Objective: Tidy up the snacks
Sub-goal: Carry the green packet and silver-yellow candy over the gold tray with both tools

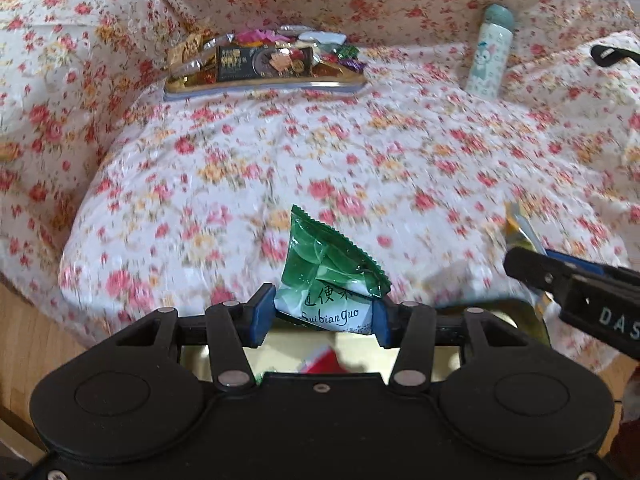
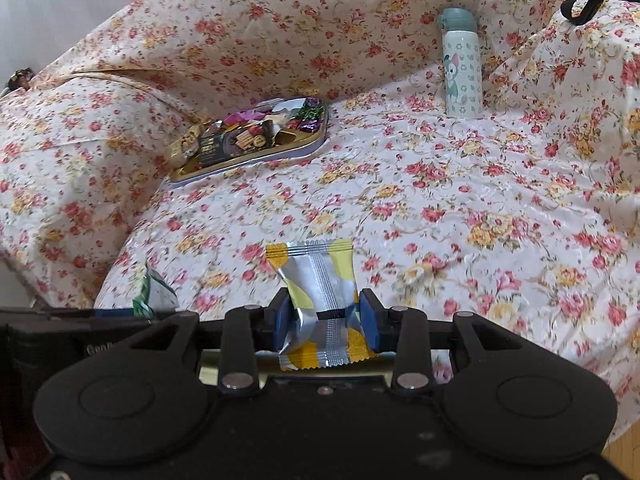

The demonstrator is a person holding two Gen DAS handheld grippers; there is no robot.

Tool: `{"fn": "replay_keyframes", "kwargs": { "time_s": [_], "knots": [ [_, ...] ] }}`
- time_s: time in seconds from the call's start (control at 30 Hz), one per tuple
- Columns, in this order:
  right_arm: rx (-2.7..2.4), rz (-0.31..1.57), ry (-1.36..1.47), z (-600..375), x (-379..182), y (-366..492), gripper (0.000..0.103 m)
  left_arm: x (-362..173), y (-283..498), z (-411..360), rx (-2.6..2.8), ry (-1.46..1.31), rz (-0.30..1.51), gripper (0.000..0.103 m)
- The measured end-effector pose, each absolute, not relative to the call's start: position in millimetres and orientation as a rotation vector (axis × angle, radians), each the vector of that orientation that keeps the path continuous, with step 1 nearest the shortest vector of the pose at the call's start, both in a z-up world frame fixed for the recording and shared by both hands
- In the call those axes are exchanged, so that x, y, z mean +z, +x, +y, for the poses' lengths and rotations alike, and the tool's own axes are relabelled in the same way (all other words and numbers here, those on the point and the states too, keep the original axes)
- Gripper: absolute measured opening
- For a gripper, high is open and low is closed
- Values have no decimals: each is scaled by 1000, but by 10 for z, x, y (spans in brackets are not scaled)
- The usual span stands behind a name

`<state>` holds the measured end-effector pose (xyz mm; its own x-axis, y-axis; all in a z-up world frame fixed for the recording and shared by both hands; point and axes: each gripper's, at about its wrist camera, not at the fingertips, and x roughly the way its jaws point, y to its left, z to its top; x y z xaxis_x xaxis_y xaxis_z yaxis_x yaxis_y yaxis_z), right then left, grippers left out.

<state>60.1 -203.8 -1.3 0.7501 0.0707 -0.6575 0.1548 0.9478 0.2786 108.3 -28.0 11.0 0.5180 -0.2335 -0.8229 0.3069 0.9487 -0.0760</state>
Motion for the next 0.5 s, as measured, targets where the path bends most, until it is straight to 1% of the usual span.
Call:
{"fn": "replay_keyframes", "kwargs": {
  "time_s": [0.5],
  "knots": [
    [-12, 750, 343, -1908, -219, 164, 39, -145, 490, -264, -330, 61, 1051, 55]
  ]
}}
